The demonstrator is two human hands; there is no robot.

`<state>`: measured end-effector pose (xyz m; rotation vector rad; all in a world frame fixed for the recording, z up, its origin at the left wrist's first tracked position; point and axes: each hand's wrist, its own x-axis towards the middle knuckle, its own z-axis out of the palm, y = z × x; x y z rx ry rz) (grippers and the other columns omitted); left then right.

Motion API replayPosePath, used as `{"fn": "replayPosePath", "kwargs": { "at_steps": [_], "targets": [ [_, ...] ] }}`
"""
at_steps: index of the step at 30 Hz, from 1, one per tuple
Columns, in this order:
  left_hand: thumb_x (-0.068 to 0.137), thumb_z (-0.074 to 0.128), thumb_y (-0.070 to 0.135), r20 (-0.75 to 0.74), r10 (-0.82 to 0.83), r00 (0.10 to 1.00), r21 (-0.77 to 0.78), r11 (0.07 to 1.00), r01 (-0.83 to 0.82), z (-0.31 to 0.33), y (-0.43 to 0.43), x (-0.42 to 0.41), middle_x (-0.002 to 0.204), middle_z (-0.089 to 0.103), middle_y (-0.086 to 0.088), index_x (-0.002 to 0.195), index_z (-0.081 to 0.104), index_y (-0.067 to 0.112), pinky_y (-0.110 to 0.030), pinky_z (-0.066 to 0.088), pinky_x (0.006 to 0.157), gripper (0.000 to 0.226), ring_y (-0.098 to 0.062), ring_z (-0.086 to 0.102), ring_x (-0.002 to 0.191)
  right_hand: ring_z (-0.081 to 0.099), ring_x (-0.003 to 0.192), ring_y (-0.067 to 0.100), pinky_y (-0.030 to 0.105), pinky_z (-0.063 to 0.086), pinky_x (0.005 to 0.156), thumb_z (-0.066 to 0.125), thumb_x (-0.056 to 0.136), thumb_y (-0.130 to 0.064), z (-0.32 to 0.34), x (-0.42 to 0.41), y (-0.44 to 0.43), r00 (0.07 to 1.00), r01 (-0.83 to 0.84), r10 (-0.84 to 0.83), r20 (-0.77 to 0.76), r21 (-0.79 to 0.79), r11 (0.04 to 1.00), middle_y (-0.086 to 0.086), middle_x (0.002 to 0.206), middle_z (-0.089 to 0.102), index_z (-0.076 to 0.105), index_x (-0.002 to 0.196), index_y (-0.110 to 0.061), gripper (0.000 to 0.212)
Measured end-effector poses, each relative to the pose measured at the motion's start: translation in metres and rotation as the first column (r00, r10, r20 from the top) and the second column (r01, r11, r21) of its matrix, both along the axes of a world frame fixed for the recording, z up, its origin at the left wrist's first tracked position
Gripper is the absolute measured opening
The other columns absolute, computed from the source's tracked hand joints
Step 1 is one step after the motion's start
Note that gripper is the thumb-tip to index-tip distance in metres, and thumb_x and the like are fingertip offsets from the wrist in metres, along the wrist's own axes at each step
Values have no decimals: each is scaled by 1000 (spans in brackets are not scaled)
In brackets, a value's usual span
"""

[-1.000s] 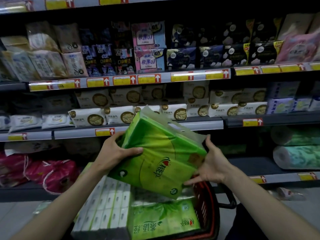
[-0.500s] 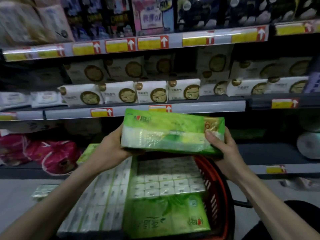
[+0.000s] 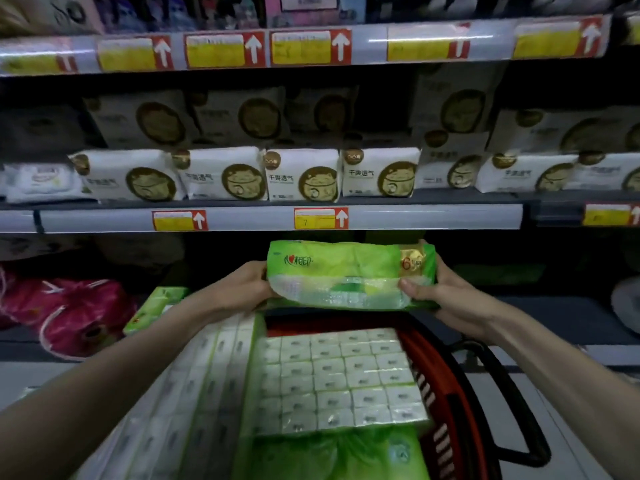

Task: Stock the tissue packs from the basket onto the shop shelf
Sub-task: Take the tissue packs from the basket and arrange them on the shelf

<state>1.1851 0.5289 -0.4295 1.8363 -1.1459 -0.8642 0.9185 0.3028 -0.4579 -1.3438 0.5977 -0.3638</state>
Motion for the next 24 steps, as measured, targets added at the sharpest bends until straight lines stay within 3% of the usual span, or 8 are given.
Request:
{"fn": "replayPosePath", "kwargs": {
  "at_steps": [2,6,9,11,15,18,22,24],
  "targets": [
    [94,74,17,73,-32,997,64,998,27,-6,-16,22,113,78,-2,123,74,13,-21,54,87,29,-1,70,96,66,127,21,31,58,99,71,94,-1,-13,18,-12,1000,-1,1,-4,5,1000,5,139,67,23,161,-38,90],
    [91,76,21,54,-67,996,193,980,55,-28,-33,60,123,75,9,127,72,17,-30,52,107,37,-8,67,120,64,130,25,37,51,112,71,95,4,-47,47,-22,993,-10,-3,-116,-118,993,10,141,64,39,152,-22,70],
    [88,79,19,10,-32,999,218,975,29,-43,-46,82,102,78,22,109,77,26,-16,56,88,23,1,71,101,67,123,19,29,51,108,74,94,0,-65,72,-34,984,-37,10,-175,-153,987,8,136,69,55,141,-15,52],
    [71,82,31,-80,84,993,233,970,-63,-54,-59,98,100,79,8,91,83,26,-31,62,84,20,-10,72,96,68,123,22,31,52,108,75,95,-6,-71,91,-54,965,-65,22,-260,-160,985,7,130,73,66,129,-11,36],
    [99,59,20,-255,355,899,384,891,-243,-81,-85,125,127,71,-17,110,73,15,-40,62,78,18,-32,68,113,70,119,22,48,52,111,86,88,-29,-77,122,-84,926,-71,31,-377,-92,993,6,123,77,71,128,-9,47],
    [107,44,24,-292,433,853,406,863,-299,-102,-94,139,97,78,-12,113,68,17,-35,63,67,26,-30,69,88,66,123,16,44,59,102,75,94,-35,-94,146,-92,914,-23,-10,-406,-76,997,2,131,72,73,128,-20,37],
    [88,72,33,-430,309,848,441,892,-101,-106,-95,150,100,79,-17,118,72,5,-45,54,100,42,-28,74,75,58,134,24,37,63,86,53,105,-36,-116,164,-91,906,126,-138,-400,-55,990,8,151,55,60,138,-22,37],
    [70,92,28,-453,195,870,464,885,43,-102,-92,156,125,73,-17,128,72,5,-40,40,117,66,-29,68,103,64,121,26,40,57,94,45,111,-37,-109,161,-85,904,137,-137,-405,-29,990,15,140,62,58,134,-19,32]
  ]
}}
